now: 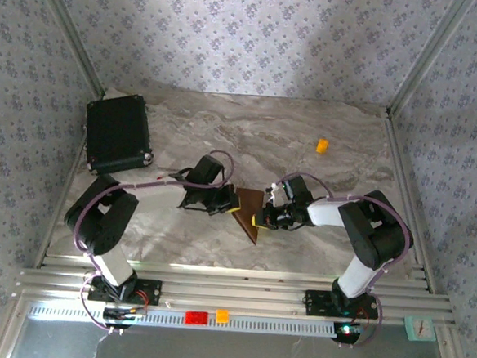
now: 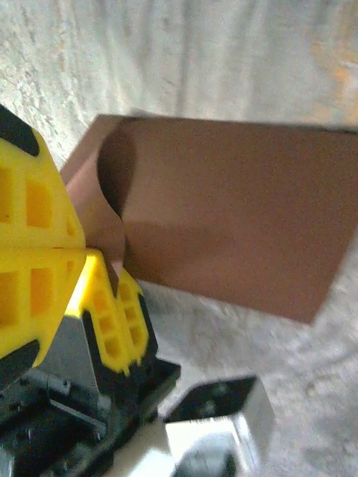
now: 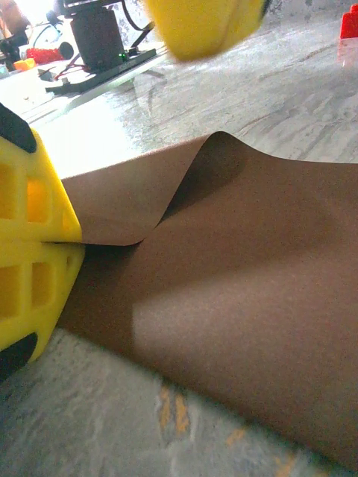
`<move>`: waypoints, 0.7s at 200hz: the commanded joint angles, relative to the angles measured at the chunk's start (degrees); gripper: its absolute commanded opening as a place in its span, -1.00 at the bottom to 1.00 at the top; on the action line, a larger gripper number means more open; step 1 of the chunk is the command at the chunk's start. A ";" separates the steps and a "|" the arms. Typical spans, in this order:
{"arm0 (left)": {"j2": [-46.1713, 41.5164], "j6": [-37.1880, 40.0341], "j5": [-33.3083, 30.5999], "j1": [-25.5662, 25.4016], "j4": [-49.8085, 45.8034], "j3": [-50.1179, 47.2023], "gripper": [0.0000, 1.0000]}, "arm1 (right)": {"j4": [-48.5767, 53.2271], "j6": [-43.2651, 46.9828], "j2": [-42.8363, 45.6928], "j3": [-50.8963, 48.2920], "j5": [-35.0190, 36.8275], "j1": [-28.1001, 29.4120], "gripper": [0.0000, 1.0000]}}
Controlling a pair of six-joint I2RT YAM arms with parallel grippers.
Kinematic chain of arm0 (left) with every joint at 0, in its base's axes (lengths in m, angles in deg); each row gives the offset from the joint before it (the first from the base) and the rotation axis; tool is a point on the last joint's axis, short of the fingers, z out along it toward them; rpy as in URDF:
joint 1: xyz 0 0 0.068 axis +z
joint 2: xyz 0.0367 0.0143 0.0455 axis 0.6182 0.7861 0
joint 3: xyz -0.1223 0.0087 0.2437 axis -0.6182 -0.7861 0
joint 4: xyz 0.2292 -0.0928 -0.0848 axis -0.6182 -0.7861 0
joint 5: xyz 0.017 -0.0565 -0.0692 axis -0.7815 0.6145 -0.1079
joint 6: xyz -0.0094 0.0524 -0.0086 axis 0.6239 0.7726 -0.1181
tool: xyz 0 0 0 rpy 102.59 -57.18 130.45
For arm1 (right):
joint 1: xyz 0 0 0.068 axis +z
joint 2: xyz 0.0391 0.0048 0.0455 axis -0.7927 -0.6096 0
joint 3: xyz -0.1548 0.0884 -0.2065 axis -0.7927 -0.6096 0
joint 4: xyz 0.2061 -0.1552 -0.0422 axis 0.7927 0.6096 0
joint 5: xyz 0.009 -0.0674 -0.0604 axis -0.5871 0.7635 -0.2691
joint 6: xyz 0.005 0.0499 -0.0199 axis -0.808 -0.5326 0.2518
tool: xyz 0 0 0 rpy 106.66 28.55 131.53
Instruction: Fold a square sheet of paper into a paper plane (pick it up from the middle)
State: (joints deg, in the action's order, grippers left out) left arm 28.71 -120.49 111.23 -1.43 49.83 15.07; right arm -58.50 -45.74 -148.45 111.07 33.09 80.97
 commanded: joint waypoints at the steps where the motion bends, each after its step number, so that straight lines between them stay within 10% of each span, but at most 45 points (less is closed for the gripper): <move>1: -1.51 -6.98 1.28 -1.59 8.94 -2.56 -0.94 | 0.84 0.15 -2.16 -1.49 2.66 0.91 -0.99; 140: 5.82 -7.14 -2.09 -3.60 4.90 -3.99 -0.95 | 0.85 0.14 -2.32 -1.58 2.47 0.98 -0.99</move>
State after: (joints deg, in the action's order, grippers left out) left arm 33.98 -129.87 111.47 -4.38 60.54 10.85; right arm -58.74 -45.74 -148.50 111.00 33.04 80.97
